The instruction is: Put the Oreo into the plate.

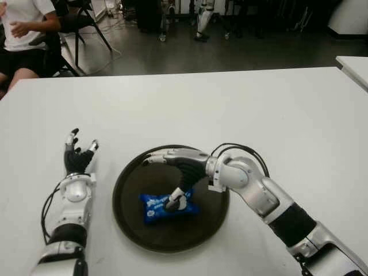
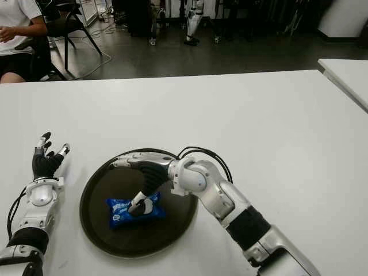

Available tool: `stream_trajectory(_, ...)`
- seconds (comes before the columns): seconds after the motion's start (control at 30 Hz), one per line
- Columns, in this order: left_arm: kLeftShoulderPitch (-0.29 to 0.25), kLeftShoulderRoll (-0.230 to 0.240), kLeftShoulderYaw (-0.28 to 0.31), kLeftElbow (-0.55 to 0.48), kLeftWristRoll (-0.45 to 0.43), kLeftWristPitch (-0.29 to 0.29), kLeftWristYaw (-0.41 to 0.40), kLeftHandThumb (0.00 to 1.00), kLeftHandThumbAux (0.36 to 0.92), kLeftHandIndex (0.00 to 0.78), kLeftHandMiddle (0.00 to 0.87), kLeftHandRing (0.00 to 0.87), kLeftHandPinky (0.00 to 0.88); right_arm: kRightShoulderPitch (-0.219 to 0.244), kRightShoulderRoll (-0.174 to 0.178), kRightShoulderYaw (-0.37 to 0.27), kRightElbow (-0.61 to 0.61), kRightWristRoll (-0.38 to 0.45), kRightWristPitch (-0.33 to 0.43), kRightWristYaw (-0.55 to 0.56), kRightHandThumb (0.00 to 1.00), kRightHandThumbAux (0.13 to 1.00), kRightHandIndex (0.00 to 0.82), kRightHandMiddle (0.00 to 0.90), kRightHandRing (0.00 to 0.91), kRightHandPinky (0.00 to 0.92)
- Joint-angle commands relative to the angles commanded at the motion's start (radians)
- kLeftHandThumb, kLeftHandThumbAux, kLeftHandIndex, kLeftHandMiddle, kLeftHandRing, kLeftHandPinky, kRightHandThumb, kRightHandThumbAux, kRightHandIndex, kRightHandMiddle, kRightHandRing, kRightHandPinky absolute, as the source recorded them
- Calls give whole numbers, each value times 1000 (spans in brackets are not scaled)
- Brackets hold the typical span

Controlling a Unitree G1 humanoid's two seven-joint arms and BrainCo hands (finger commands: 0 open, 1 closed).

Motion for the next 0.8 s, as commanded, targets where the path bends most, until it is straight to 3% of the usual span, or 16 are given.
stream_trajectory(0.23,4,-4,-2,-3,-2,-14,-7,2,711,25,14,0,0,-2,-6,-17,5,5,8,-10,0,667,0,0,0,0)
stream_trajectory(0.37,8,-7,-4,-14,-1,-20,-5,6,721,30,19,0,0,-21,-26,-71,81,32,-52,-62,0,666,0,0,0,0)
stream_trajectory(0.47,6,-6,-3,-7,-3,-27,-9,6,718,33,20,0,0,-31,-42,-141,133,94,-101,-82,0,657,0,0,0,0)
stream_trajectory(0.57,7,-7,-2,-13,-4,-24,-6,5,709,31,17,0,0,-20,5,-269,177,247,-127,-124,0,643,0,0,0,0)
stream_trajectory(0.63,9,-8,-1,-16,-7,-21,-10,5,707,26,13,0,0,-16,64,-358,278,331,-221,-220,0,639,0,0,0,0)
stream_trajectory(0.7,10,-7,-1,-16,-8,-18,-13,4,708,22,10,0,0,-17,70,-439,413,388,-320,-282,0,637,0,0,0,0)
stream_trajectory(0.8,12,-6,-3,-20,-5,-14,-14,1,713,19,9,0,0,-53,64,-496,578,410,-392,-334,0,636,0,0,0,0)
